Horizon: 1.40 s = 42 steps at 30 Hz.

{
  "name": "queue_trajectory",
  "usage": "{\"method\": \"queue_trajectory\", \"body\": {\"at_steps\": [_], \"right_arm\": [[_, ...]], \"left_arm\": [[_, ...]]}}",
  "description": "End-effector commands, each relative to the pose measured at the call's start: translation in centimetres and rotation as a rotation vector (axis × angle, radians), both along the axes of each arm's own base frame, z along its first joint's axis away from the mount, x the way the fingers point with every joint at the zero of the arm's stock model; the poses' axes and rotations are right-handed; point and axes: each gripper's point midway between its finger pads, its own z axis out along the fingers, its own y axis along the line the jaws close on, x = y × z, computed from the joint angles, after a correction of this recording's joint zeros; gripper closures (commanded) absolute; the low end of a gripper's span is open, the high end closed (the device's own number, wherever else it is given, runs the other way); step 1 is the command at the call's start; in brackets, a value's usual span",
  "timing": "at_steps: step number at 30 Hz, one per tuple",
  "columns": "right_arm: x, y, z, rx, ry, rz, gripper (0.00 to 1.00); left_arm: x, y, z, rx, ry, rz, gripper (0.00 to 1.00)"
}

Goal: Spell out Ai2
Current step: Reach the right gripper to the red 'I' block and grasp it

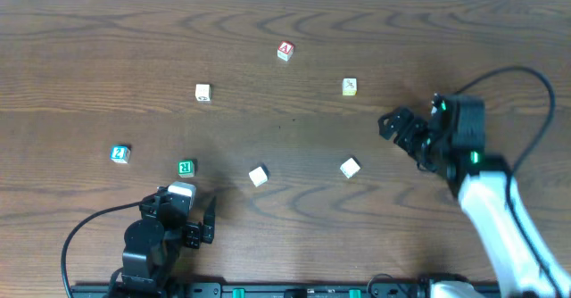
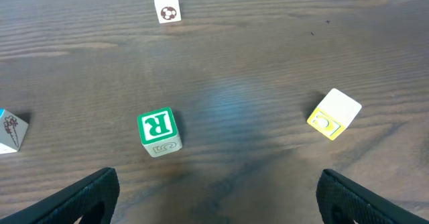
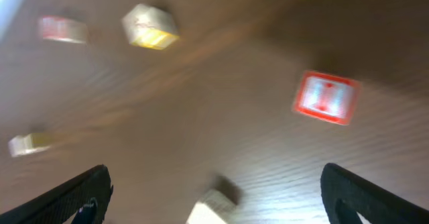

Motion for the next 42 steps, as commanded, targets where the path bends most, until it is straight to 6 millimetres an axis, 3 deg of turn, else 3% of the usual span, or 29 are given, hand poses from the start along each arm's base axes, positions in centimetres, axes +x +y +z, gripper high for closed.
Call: {"method": "queue_trajectory", "body": {"at_steps": [1,6,9,13,16,21,24,42], "right_arm": [[1.9,-3.0,0.1,-0.153,0.090,-0.062,0.01],[2.7,-4.3,-0.8,-0.216,0.249,-0.101,0.03],[3.3,-4.1,-2.4,-0.200,0.296,-0.103,0.02],[2.5,-3.8,-5.7,-0.187,0.402,-0.096,0.05],[2.0,-3.8,-6.9,-0.190,0.444,-0.092,0.06],[2.3,-3.8,-6.9,-0.190,0.434,-0.093,0.09],[2.3,-3.8,-7.1,-0.190,0.436,-0.093,0.17],[2.3,-4.0,-7.9,-0.202,0.452,-0.094,0.26]], "left_arm": [[0.0,0.1,-0.1,0.007,-0.003,0.004,0.04],[0.0,0.1,-0.2,0.007,-0.003,0.004,0.05],[0.0,0.1,-0.1,0.007,-0.003,0.004,0.05],[0.0,0.1,-0.2,0.007,-0.003,0.004,0.04],[0.0,0.1,-0.1,0.007,-0.003,0.004,0.05],[0.0,0.1,-0.2,0.007,-0.002,0.004,0.05],[0.0,0.1,-0.1,0.007,-0.003,0.004,0.05],[0.0,0.1,-0.1,0.007,-0.003,0.004,0.05]]}}
